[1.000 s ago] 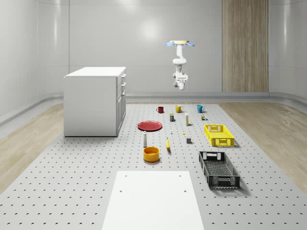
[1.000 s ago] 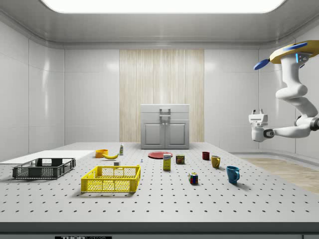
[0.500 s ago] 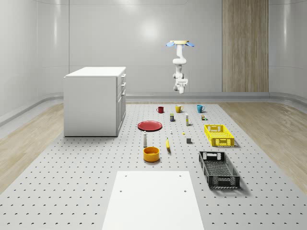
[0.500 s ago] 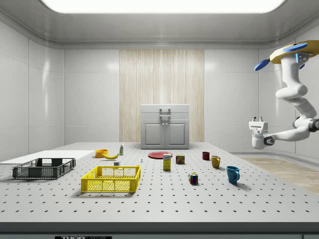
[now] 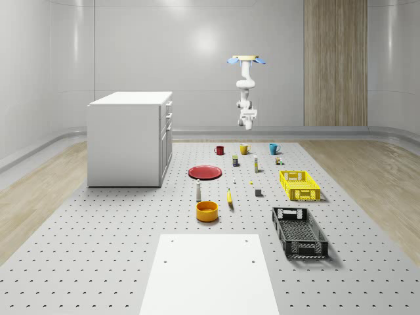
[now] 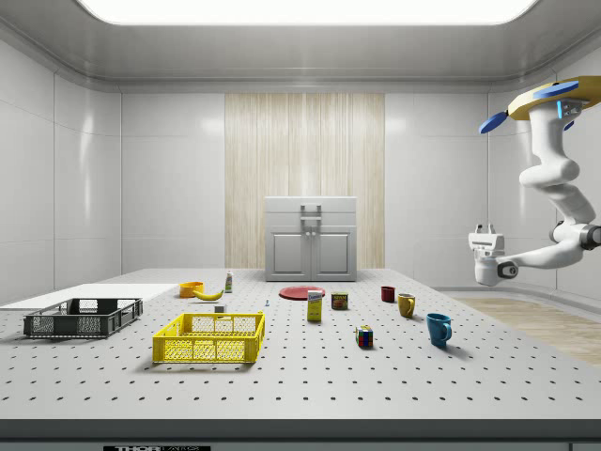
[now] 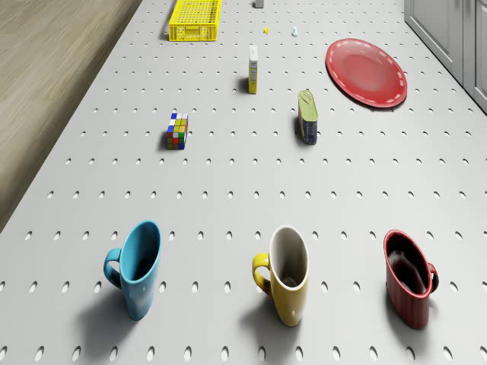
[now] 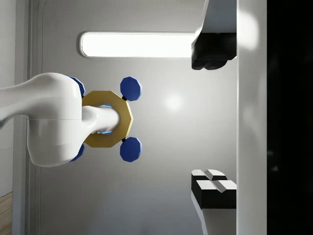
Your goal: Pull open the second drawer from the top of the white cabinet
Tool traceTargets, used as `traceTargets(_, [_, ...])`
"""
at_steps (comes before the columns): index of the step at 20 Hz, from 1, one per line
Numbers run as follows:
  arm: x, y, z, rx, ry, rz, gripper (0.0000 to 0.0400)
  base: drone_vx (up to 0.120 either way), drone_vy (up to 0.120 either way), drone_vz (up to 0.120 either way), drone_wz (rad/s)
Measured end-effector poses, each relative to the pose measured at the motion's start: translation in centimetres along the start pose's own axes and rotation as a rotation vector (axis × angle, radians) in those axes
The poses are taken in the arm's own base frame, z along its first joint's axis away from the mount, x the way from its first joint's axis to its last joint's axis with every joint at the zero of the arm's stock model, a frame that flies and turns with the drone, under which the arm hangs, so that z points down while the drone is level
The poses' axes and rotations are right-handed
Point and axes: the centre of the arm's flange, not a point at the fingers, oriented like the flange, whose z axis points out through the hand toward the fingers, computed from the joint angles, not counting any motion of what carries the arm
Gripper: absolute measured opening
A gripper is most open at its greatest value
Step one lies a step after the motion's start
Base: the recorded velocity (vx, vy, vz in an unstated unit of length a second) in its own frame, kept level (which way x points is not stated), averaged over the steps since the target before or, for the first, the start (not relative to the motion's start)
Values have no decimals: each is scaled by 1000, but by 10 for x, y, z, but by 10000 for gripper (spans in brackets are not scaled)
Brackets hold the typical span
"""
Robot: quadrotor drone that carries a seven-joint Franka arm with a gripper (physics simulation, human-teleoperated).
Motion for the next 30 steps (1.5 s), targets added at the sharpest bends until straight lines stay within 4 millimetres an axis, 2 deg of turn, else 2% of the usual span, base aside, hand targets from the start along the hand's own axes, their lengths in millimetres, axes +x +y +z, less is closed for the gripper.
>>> traceTargets(2, [23, 23, 5, 228, -234, 2, 306, 80, -120, 0, 0])
traceTargets(5, [47, 46, 24, 504, -516, 4, 307, 120, -120, 80, 0])
traceTargets(10, [64, 62, 53, 768, -784, 6, 304, 120, -120, 120, 0])
traceTargets(17, [69, 67, 70, 905, -922, 7, 301, 120, -120, 0, 0])
traceTargets(30, [70, 69, 77, 953, -972, 7, 300, 120, -120, 0, 0])
